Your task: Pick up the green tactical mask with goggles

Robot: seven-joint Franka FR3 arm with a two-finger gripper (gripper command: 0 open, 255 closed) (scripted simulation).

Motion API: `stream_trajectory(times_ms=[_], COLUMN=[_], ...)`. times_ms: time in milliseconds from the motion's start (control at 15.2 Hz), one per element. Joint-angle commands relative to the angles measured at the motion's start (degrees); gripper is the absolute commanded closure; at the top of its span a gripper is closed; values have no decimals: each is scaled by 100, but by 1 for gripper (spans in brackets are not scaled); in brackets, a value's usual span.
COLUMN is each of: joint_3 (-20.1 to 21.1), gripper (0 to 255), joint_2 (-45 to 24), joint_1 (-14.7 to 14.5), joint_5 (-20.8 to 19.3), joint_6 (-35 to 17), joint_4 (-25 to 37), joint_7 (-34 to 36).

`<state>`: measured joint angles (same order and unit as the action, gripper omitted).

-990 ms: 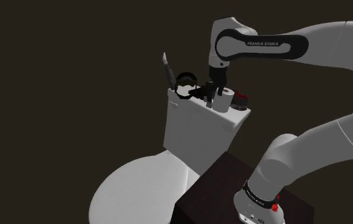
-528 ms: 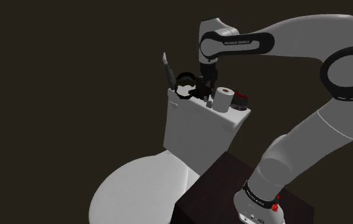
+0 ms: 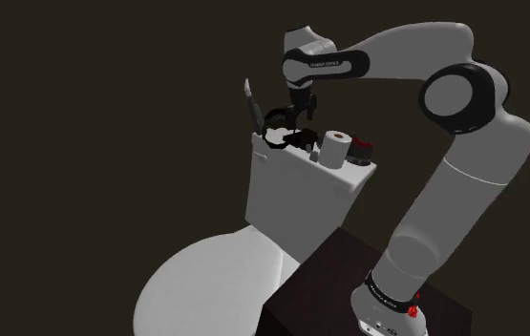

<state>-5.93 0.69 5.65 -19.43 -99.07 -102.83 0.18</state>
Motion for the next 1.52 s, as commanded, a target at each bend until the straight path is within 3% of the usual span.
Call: stream_trajectory(times_ms=[0,396,1056,1122,1452], joint_3=[-41,-190,-192,-192,-192], gripper=[0,0,0,255,255], joint_2=[-422,-1740,-1724,-1726,-1729], joint_1=[43,167,179,180,179], joint_5=[-111,-356,-397,-397,-397], joint_6=[-9,230,-301,-300,-301], joint_4=[467,2200,1614,1617,1619], joint_7=[20,-42,174,173,174])
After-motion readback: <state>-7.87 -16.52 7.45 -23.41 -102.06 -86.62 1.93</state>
